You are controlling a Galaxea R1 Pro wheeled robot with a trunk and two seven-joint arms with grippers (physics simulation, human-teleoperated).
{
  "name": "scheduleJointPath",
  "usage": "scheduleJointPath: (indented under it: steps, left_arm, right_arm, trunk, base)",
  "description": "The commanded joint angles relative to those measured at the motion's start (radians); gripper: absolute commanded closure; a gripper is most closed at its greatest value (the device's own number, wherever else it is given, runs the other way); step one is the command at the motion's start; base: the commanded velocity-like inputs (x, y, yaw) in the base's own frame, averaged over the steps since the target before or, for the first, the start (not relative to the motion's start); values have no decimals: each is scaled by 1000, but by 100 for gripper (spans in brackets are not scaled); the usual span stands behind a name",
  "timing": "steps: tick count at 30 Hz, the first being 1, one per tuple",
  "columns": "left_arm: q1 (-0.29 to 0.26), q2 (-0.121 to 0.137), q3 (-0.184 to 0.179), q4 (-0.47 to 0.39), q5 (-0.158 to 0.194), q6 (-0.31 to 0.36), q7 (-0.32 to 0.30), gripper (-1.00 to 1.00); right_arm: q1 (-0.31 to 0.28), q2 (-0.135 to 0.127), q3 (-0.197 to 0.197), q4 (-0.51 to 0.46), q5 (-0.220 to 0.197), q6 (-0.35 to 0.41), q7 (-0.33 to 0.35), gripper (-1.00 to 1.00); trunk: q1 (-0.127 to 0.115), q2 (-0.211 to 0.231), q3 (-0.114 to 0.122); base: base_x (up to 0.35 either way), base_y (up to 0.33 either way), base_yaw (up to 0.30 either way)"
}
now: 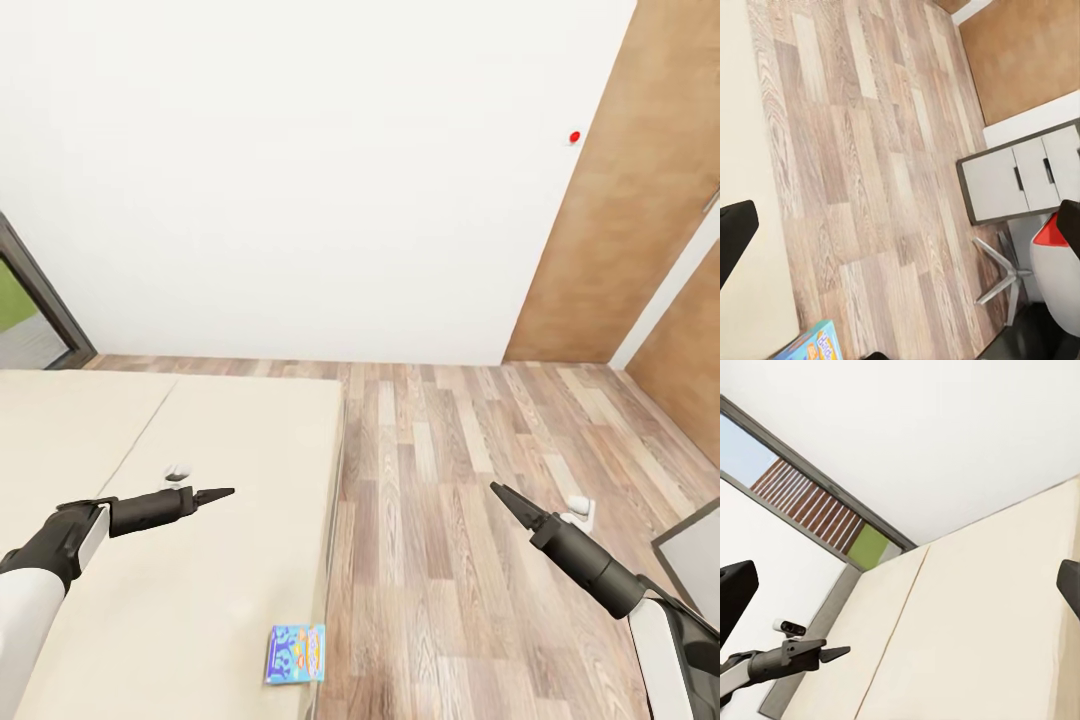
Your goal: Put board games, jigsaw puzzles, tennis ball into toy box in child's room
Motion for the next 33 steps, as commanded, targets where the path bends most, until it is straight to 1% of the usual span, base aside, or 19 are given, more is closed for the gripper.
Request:
scheduleJointPath:
  steps: [1, 11, 16, 22, 26, 33]
  left_arm:
    - [-1, 0, 4, 0, -2, 10, -4, -100]
    - [-1, -1, 4, 0, -2, 10, -4, -100]
    - [-1, -1, 4, 0, -2, 10, -4, -100]
    - [-1, -9, 4, 0, -2, 10, -4, -100]
    - [-1, -11, 4, 0, -2, 10, -4, -100]
    - [-1, -13, 4, 0, -2, 10, -4, -100]
  right_arm:
    - [-1, 0, 0, 0, -5, 7, 0, -100]
    - [-1, 0, 0, 0, -4, 6, -1, -100]
    - [-1, 1, 1, 0, -1, 6, -1, -100]
    - [-1, 1, 1, 0, 0, 5, -1, -100]
    - [-1, 1, 1, 0, 0, 5, -1, -100]
    - [-1, 1, 1, 0, 1, 5, -1, -100]
  trunk:
    - [1, -2, 0]
    - [1, -2, 16]
    - [1, -2, 19]
    - [1, -2, 20]
    - [1, -2, 20]
    - [1, -2, 23]
  base:
    - [0, 0, 0]
    - [0, -57, 0]
    - [0, -132, 0]
    - [0, -197, 17]
    - [0, -177, 143]
    - [0, -47, 242]
